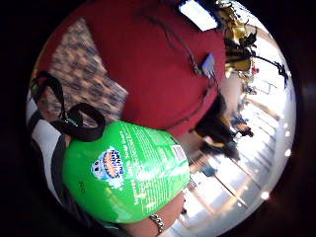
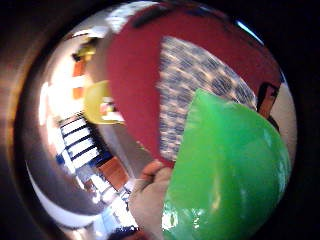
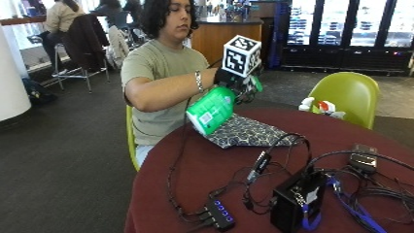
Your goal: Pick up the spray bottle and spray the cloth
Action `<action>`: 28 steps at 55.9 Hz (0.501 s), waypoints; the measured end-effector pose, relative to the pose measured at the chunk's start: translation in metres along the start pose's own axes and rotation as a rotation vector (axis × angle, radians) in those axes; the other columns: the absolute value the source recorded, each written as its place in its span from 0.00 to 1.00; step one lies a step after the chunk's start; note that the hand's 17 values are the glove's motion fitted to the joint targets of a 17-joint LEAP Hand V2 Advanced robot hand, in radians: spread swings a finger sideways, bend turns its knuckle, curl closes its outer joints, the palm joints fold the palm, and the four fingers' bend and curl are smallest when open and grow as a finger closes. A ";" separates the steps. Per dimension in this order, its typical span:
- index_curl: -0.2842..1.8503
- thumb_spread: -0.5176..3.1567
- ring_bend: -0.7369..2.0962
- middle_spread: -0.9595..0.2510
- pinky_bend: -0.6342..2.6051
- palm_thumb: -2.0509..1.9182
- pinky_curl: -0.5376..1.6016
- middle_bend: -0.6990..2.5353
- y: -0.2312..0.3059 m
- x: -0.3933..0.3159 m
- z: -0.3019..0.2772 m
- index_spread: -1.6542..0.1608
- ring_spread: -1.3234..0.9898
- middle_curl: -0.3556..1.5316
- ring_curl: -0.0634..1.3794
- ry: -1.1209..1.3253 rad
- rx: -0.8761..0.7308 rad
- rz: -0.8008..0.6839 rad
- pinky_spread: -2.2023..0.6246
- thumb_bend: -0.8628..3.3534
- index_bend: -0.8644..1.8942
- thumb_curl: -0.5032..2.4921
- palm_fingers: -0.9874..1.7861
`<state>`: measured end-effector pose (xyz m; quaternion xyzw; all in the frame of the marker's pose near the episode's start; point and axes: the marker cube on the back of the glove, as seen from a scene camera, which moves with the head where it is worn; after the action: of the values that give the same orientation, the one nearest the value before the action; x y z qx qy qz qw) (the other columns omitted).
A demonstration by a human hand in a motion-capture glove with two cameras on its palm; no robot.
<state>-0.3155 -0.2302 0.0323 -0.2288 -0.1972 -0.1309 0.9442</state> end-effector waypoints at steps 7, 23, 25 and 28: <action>0.39 0.22 0.47 0.61 0.32 0.74 0.43 0.39 -0.005 -0.043 -0.034 0.76 0.48 0.46 0.36 -0.306 0.248 -0.177 0.68 0.20 0.45 0.43 0.85; 0.40 0.23 0.47 0.61 0.32 0.74 0.43 0.39 -0.047 -0.154 0.029 0.76 0.48 0.46 0.37 -0.964 0.390 -0.388 0.68 0.20 0.45 0.44 0.85; 0.40 0.23 0.47 0.61 0.32 0.74 0.43 0.39 -0.053 -0.160 0.036 0.76 0.48 0.46 0.37 -0.987 0.402 -0.390 0.68 0.20 0.45 0.44 0.85; 0.40 0.23 0.47 0.61 0.32 0.74 0.43 0.39 -0.063 -0.167 0.042 0.76 0.48 0.46 0.37 -0.994 0.454 -0.393 0.68 0.20 0.45 0.44 0.85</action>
<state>-0.4985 -0.2381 0.0188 -0.0134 -0.6788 -0.1351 0.7216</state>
